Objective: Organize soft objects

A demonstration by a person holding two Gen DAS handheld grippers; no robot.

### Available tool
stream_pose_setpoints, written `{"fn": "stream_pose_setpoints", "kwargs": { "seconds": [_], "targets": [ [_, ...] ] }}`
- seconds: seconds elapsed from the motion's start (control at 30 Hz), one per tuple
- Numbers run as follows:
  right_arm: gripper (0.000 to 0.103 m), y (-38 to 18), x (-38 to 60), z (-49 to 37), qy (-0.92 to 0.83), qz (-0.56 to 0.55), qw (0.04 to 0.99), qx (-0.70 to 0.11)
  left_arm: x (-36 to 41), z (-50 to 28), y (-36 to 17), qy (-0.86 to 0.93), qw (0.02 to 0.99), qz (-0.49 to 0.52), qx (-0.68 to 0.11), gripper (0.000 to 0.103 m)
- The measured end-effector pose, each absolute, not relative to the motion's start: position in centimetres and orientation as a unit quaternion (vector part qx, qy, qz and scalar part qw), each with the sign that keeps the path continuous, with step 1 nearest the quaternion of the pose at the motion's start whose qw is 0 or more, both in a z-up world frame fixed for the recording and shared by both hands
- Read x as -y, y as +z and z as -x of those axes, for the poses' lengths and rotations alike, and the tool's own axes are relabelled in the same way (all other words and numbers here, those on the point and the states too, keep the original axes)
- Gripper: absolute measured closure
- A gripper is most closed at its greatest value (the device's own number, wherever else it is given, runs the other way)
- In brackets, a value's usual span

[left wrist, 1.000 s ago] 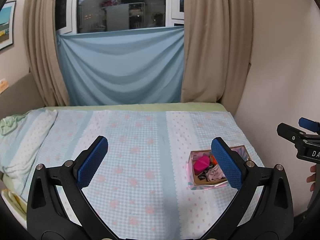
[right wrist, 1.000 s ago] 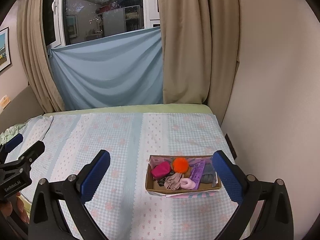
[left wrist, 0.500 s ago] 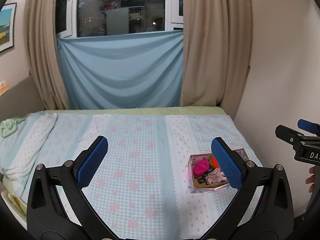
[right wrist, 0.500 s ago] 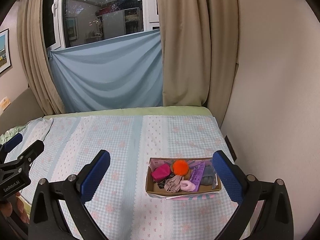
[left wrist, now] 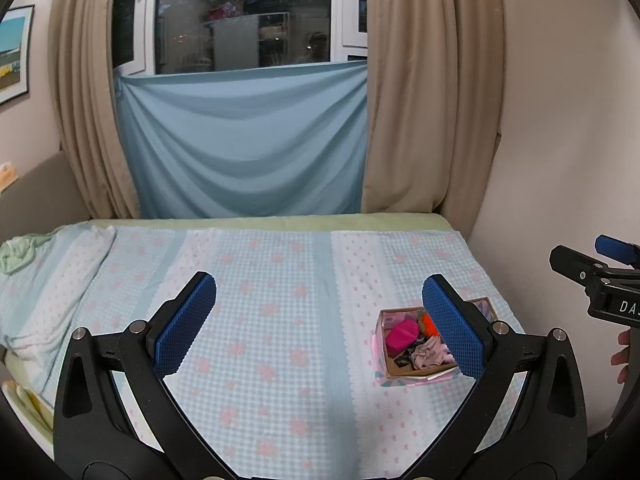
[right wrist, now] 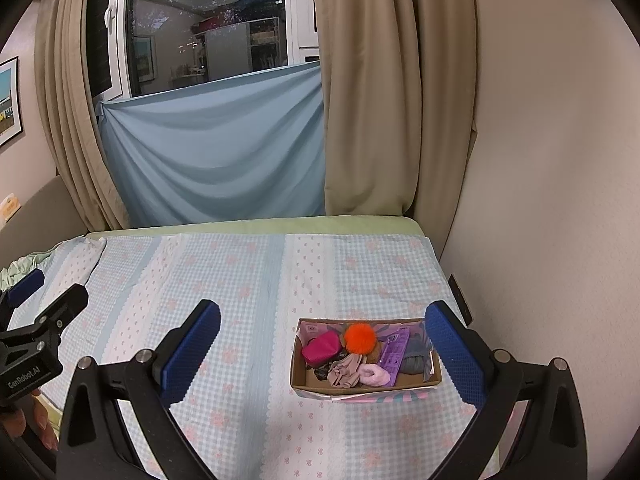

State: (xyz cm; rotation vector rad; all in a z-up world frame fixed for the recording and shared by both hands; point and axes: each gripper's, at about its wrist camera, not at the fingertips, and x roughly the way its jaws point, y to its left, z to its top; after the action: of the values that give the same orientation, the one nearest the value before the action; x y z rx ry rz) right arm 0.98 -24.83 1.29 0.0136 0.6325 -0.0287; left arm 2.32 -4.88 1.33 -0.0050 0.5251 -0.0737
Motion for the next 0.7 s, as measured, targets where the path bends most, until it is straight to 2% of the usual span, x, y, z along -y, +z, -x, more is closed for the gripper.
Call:
{"fn": "stream_pose_setpoints", "kwargs": {
  "seconds": [0.7],
  "targets": [
    [0.001, 1.52, 25.04, -1.37, -0.011, -0.004, 0.951, -0.308, 4.76, -1.98, 1.15, -0.034, 0.966, 0.012, -0.256, 0.0]
  ]
}}
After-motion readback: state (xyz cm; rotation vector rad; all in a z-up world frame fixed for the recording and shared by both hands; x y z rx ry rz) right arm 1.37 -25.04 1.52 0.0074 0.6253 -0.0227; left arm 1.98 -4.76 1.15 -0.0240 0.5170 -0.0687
